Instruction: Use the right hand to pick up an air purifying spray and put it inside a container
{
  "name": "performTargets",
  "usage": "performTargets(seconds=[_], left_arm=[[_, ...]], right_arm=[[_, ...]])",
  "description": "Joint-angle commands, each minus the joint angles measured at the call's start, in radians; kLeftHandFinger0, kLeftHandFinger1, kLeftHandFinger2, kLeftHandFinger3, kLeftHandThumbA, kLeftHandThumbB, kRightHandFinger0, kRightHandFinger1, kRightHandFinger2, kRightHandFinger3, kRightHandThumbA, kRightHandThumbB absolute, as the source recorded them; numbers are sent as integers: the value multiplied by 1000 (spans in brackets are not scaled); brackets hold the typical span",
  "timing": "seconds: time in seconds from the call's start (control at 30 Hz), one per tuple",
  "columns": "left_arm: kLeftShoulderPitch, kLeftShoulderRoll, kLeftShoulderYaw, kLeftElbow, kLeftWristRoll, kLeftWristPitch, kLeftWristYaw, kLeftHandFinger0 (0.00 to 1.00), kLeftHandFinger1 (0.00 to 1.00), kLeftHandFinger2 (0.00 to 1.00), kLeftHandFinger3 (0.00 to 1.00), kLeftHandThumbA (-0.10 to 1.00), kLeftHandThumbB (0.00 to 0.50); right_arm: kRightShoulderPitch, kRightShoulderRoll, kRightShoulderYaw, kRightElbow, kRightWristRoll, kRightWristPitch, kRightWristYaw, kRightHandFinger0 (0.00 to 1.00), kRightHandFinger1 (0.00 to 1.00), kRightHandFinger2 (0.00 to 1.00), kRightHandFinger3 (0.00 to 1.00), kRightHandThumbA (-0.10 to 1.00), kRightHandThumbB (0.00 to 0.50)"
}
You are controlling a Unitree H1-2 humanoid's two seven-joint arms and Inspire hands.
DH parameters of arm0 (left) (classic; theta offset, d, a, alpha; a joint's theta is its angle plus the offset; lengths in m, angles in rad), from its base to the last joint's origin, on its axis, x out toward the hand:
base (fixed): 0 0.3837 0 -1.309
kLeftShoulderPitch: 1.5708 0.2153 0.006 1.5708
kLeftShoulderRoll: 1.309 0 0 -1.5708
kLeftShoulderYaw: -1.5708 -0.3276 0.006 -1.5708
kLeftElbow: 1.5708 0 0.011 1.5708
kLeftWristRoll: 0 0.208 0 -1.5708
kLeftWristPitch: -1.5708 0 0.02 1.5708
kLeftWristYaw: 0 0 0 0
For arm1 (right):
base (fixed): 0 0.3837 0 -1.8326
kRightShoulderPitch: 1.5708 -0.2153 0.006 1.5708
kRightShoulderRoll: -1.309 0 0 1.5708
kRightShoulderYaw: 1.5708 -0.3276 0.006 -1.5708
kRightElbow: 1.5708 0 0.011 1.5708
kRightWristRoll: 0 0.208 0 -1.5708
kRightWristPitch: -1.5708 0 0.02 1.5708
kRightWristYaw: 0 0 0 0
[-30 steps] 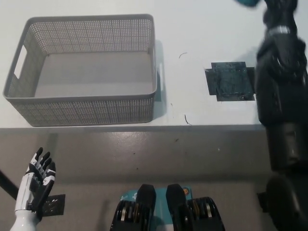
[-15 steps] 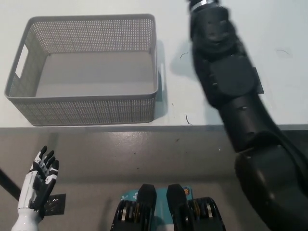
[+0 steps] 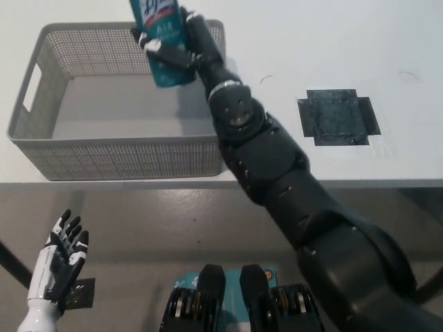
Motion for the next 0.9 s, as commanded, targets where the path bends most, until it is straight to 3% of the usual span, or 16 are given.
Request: performTargets(seconds=[0.0, 0.03, 0.2, 0.23, 0.27, 0.33, 0.37, 0.4, 0.47, 0.6, 0.63, 0.67, 0.7, 0.73, 0.83, 0.87], left_arm=[[-1, 3, -2, -42, 14, -13, 10, 1000, 1000, 1000, 1000, 616, 10], [-6, 5, -1, -36, 10, -13, 6, 1000, 1000, 1000, 1000, 616, 3], [-5, 12, 1, -33, 7, -14, -1, 1000, 1000, 1000, 1000, 606, 0], [-4, 16, 1, -31, 2, -7, -6, 1000, 1000, 1000, 1000, 597, 8], [-3, 18, 2, -30, -1, -5, -8, 1000, 1000, 1000, 1000, 587, 3], [-3, 16, 2, -29, 0, -10, -6, 1000, 1000, 1000, 1000, 569, 1], [-7, 17, 2, -12, 7, -34, -4, 1000, 1000, 1000, 1000, 561, 1], [-8, 16, 2, -9, 4, -35, -6, 1000, 1000, 1000, 1000, 568, 9], [-9, 13, 3, -8, 1, -31, -5, 1000, 1000, 1000, 1000, 600, 44], [1, 4, 1, -5, 14, -49, 6, 1000, 1000, 1000, 1000, 622, 17], [3, 0, 2, -10, 3, -40, 3, 1000, 1000, 1000, 1000, 620, 4], [6, -2, 3, -14, -1, -39, 2, 1000, 1000, 1000, 1000, 654, 0], [7, -1, 4, -14, 2, -44, 3, 1000, 1000, 1000, 1000, 660, 0], [9, 0, 5, -15, 0, -45, 2, 1000, 1000, 1000, 1000, 701, 16], [30, 11, 9, -33, -25, -66, -22, 1000, 1000, 1000, 1000, 960, 82], [37, 9, 15, -43, -35, -75, -22, 1000, 1000, 1000, 1000, 1000, 138]], right_arm=[[-68, 10, -12, -9, 27, -21, 107, 1000, 1000, 1000, 1000, 530, 500], [-69, 5, -5, -15, 22, -16, 125, 1000, 1000, 1000, 1000, 602, 500], [-74, -4, -2, -22, 13, -29, 148, 1000, 1000, 1000, 1000, 639, 500], [-74, -9, 4, -33, 6, -35, 152, 761, 1000, 1000, 1000, 636, 500], [-75, -13, 6, -39, 4, -40, 161, 670, 1000, 1000, 1000, 624, 500], [-73, -16, 1, -57, 11, -32, 179, 624, 1000, 1000, 1000, 605, 500], [-70, -23, 5, -86, 8, -14, 192, 759, 1000, 1000, 1000, 627, 500], [-68, -26, 7, -99, 6, -6, 203, 1000, 1000, 1000, 1000, 633, 500], [-66, -39, 19, -150, -5, 33, 227, 1000, 1000, 1000, 1000, 684, 500], [-32, -70, 23, -313, 5, 81, 274, 1000, 1000, 1000, 1000, 713, 500], [-15, -87, 41, -367, -20, 75, 276, 1000, 1000, 1000, 1000, 792, 500], [26, -119, 76, -480, -80, 80, 269, 1000, 1000, 1000, 1000, 1000, 500], [57, -144, 104, -569, -133, 88, 253, 1000, 1000, 1000, 1000, 1000, 500], [60, -143, 107, -573, -133, 92, 252, 1000, 1000, 1000, 1000, 1000, 500], [160, -205, 119, -793, -183, 92, 247, 1000, 1000, 1000, 1000, 1000, 500], [221, -229, 96, -885, -169, 48, 242, 1000, 1000, 1000, 1000, 1000, 500]])
